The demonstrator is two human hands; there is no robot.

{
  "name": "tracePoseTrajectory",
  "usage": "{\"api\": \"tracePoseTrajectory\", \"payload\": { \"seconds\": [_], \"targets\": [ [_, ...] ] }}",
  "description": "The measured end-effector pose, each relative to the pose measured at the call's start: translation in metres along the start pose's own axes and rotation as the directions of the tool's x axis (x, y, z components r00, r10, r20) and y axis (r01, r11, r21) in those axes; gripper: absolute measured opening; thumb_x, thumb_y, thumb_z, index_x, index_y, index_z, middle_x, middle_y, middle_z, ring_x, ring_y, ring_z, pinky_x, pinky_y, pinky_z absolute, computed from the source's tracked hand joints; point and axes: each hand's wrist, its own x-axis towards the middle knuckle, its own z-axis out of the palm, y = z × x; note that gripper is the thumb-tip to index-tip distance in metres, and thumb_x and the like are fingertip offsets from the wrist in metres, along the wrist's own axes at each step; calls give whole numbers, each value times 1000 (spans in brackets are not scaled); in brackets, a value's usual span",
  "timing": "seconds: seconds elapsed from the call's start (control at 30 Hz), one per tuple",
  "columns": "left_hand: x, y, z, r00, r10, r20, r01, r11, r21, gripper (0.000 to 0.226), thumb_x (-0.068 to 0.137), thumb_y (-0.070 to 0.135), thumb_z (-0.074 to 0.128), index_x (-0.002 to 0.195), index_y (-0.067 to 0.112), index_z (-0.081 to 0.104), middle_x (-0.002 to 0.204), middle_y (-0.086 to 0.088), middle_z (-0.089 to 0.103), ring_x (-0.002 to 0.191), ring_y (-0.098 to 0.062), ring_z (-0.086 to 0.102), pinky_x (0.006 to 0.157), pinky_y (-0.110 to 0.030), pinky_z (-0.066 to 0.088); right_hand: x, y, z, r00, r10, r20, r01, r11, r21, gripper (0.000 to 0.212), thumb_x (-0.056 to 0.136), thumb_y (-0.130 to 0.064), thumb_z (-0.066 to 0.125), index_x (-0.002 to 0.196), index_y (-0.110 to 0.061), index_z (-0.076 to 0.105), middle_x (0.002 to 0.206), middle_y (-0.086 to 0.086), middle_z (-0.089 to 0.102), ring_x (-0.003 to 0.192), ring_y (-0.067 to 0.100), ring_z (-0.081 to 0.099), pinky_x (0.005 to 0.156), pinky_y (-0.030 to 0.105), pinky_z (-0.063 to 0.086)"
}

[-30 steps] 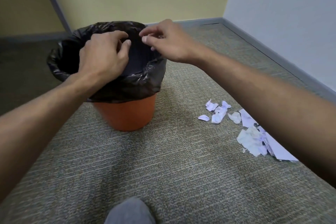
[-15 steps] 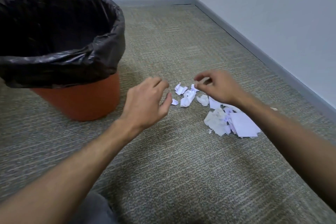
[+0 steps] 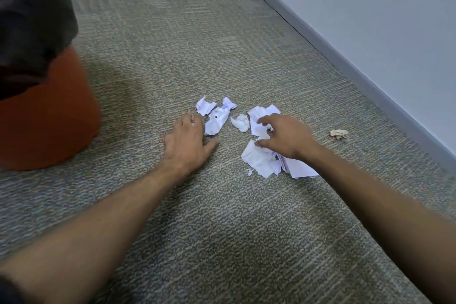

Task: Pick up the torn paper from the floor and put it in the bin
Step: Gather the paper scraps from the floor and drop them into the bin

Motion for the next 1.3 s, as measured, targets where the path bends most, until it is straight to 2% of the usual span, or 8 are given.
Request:
{"api": "tracePoseTrajectory", "payload": {
  "seconds": [0.2,0.33,0.43,0.73,0.9,1.03,1.13,1.3],
  "targets": [
    [18,6,8,1000,-14,16,12,993,114,80,85,75,39,142,18,35,136,-12,43,121,-28,46,73,-46,54,24,-1,7,994,-43,-102,39,998,-40,59,82,-55,67,132,-26,54,121,-5,63,109,21,61,82,35,46],
    [22,13,10,999,31,27,-33,997,72,59,94,56,48,143,24,42,131,-9,49,120,-26,48,79,-46,53,42,-6,16,995,-101,-27,100,994,-38,67,86,-55,63,144,-29,42,140,1,52,126,25,52,97,43,45],
    [23,16,11,997,67,-27,-67,998,-1,34,98,37,50,123,18,61,116,-5,57,107,-23,54,78,-43,50,53,-13,26,994,-113,-1,113,992,-55,61,90,-48,61,145,-30,41,143,1,50,128,26,50,95,41,42],
    [19,11,-4,992,79,-100,-97,976,-197,19,97,16,54,102,8,71,104,-4,62,90,-20,58,86,-38,52,49,-18,22,982,-37,-187,76,976,205,29,87,-31,71,114,-20,68,108,0,68,92,21,64,72,30,46],
    [12,11,-46,968,88,-235,-152,950,-272,19,96,18,58,104,9,72,105,-4,64,86,-12,53,82,-26,44,41,-33,-15,952,-9,-307,131,915,381,25,83,-33,75,104,-21,73,100,-6,71,85,12,65,80,29,48],
    [2,1,-100,928,74,-365,-179,948,-262,17,94,21,61,95,10,75,94,-2,65,76,-13,52,71,-26,38,31,-63,-52,917,-19,-398,232,837,495,21,83,-27,76,101,-19,73,94,-9,70,77,1,64,79,27,50],
    [-9,-14,-146,893,67,-445,-184,957,-226,17,92,21,61,91,11,74,90,-3,64,74,-16,52,66,-29,35,21,-94,-78,904,-13,-428,276,782,559,15,83,-28,76,97,-24,71,85,-14,70,71,9,70,73,24,53],
    [-34,-44,-212,830,-17,-557,-159,951,-266,16,87,25,63,88,13,74,85,-3,68,78,-26,63,70,-40,52,1,-157,-124,855,-67,-514,407,700,587,15,84,-26,75,97,-18,73,77,-9,73,68,11,71,67,32,59]
  ]
}}
